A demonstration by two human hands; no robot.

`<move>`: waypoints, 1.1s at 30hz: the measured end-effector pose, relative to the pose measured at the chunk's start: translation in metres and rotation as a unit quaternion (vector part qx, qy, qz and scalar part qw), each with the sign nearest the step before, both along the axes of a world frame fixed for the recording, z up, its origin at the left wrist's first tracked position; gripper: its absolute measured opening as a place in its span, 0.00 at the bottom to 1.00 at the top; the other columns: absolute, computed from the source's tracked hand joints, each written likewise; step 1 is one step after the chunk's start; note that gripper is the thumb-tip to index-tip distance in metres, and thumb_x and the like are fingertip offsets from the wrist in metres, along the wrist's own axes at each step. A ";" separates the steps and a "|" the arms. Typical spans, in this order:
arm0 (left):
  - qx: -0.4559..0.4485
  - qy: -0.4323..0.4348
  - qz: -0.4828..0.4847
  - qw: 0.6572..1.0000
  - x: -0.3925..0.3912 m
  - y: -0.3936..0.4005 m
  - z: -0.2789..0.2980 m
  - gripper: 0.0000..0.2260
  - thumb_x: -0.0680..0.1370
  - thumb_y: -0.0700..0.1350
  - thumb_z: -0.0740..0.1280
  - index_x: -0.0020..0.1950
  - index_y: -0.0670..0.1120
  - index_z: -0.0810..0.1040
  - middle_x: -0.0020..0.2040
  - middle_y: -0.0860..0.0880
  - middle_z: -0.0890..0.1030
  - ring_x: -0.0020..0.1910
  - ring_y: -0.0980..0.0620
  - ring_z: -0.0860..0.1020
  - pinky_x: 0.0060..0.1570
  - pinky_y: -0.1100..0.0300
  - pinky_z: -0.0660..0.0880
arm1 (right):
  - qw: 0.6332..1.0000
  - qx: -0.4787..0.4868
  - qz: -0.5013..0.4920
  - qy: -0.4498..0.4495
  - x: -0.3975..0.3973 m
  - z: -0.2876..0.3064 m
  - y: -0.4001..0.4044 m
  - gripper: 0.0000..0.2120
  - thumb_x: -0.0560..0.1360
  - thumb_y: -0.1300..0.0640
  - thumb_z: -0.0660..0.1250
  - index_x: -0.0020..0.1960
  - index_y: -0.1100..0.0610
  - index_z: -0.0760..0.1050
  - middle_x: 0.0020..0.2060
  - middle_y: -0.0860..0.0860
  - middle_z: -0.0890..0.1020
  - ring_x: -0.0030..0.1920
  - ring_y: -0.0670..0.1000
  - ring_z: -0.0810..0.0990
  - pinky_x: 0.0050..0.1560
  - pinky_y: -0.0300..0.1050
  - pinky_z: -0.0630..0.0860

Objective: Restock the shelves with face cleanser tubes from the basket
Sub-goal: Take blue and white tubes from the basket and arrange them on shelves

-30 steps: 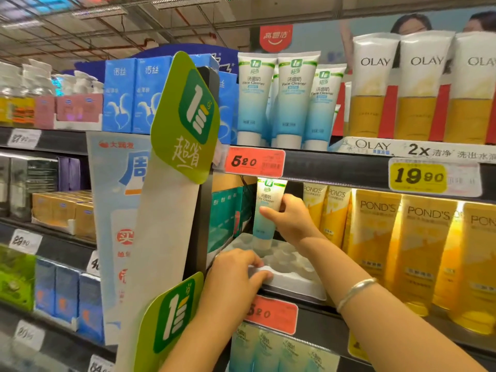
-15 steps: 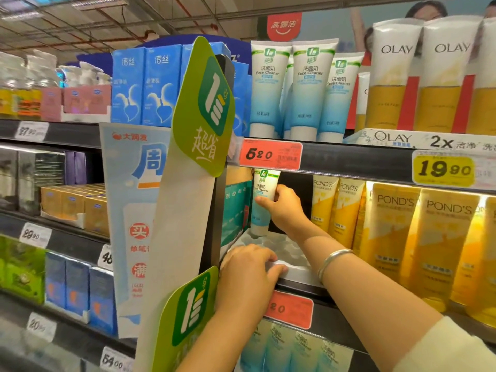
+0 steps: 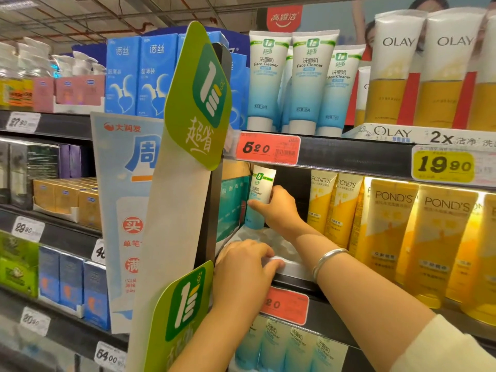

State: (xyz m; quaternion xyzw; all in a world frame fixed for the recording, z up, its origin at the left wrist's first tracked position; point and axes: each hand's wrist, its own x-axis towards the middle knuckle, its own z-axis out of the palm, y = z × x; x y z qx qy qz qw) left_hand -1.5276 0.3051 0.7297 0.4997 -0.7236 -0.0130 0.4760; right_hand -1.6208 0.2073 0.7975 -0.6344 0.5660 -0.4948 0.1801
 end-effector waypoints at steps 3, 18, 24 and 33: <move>0.003 0.006 0.003 1.000 -0.001 0.001 0.001 0.13 0.74 0.58 0.65 0.54 0.55 0.80 0.53 0.57 0.80 0.54 0.59 0.72 0.56 0.60 0.69 | 1.000 0.003 -0.007 0.006 0.003 -0.002 -0.001 0.20 0.73 0.55 0.70 0.60 0.58 0.66 0.61 0.56 0.75 0.62 0.56 0.75 0.56 0.51 0.76; -0.013 0.168 -0.154 0.973 0.001 0.033 0.012 0.06 0.76 0.47 0.67 0.44 0.59 0.75 0.45 0.62 0.77 0.48 0.64 0.75 0.46 0.74 0.70 | 0.994 -0.022 0.010 -0.104 -0.026 0.009 0.098 0.04 0.78 0.54 0.62 0.50 0.53 0.74 0.45 0.49 0.80 0.49 0.49 0.81 0.46 0.41 0.79; 0.108 0.298 -0.321 0.892 -0.004 0.073 -0.017 0.08 0.75 0.41 0.68 0.41 0.54 0.80 0.36 0.58 0.82 0.35 0.65 0.78 0.36 0.75 0.73 | 0.983 -0.023 -0.033 -0.179 -0.043 -0.029 0.204 0.04 0.78 0.56 0.63 0.48 0.56 0.75 0.38 0.50 0.81 0.38 0.47 0.82 0.40 0.39 0.81; 0.400 0.168 -0.449 0.781 -0.039 0.159 -0.159 0.07 0.75 0.39 0.68 0.41 0.51 0.81 0.34 0.52 0.80 0.30 0.61 0.75 0.36 0.65 0.73 | 0.902 0.119 -0.227 -0.346 -0.071 -0.173 0.358 0.07 0.78 0.59 0.62 0.41 0.55 0.72 0.35 0.51 0.78 0.33 0.46 0.77 0.38 0.39 0.74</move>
